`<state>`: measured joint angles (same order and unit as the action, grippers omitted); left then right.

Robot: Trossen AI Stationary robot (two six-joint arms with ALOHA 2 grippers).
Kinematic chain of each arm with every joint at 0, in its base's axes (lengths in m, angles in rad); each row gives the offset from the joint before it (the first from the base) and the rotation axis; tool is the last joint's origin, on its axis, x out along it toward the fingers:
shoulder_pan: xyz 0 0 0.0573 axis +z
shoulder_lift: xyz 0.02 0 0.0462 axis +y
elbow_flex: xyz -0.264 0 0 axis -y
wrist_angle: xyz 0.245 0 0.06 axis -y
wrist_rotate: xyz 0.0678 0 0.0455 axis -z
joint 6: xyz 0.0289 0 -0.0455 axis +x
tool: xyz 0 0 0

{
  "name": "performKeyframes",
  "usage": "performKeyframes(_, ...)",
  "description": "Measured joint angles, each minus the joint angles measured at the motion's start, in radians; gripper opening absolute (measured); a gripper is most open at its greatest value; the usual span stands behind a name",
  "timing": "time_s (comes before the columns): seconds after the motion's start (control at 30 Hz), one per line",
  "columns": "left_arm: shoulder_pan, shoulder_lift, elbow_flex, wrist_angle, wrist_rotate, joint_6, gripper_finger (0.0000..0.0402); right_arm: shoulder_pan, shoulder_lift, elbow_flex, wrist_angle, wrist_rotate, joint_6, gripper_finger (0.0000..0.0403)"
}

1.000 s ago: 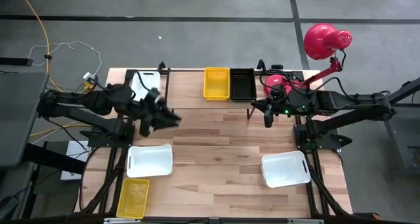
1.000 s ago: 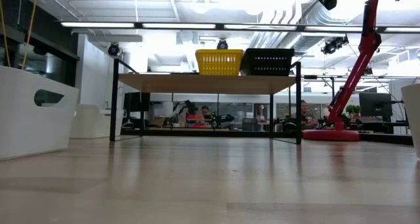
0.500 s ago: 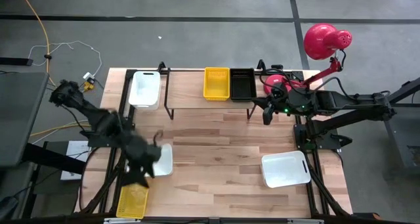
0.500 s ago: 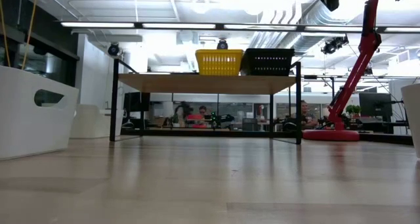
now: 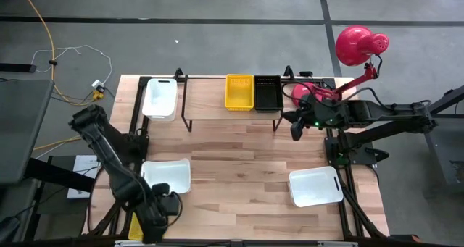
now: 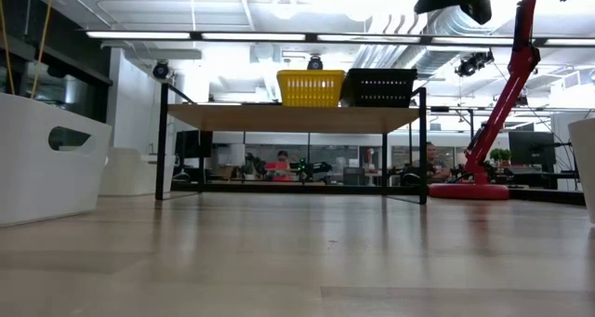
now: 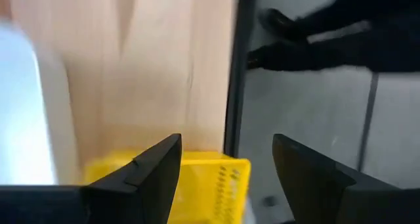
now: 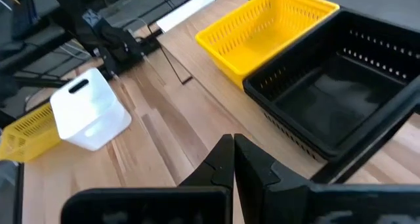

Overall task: Stack baskets on shelf by color
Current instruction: Stack the yellow bin into the yellow bin on the shelf

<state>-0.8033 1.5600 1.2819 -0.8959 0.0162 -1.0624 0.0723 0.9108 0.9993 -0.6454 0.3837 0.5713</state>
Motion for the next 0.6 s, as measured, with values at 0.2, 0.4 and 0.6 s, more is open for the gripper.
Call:
performKeyframes(0.2,-0.03,0.068,0.0,-0.027,0.001,-0.53,0.0226,0.0,0.0,0.0,-0.036,-0.01,-0.003,0.0)
performKeyframes(0.4,-0.053,0.128,0.0,-0.116,-0.044,-0.889,0.0226,0.0,0.0,0.0,-0.047,0.001,-0.012,0.0)
performKeyframes(0.6,-0.052,0.202,0.0,-0.154,-0.013,-1.018,0.0216,0.0,0.0,0.0,-0.047,0.006,-0.023,0.0)
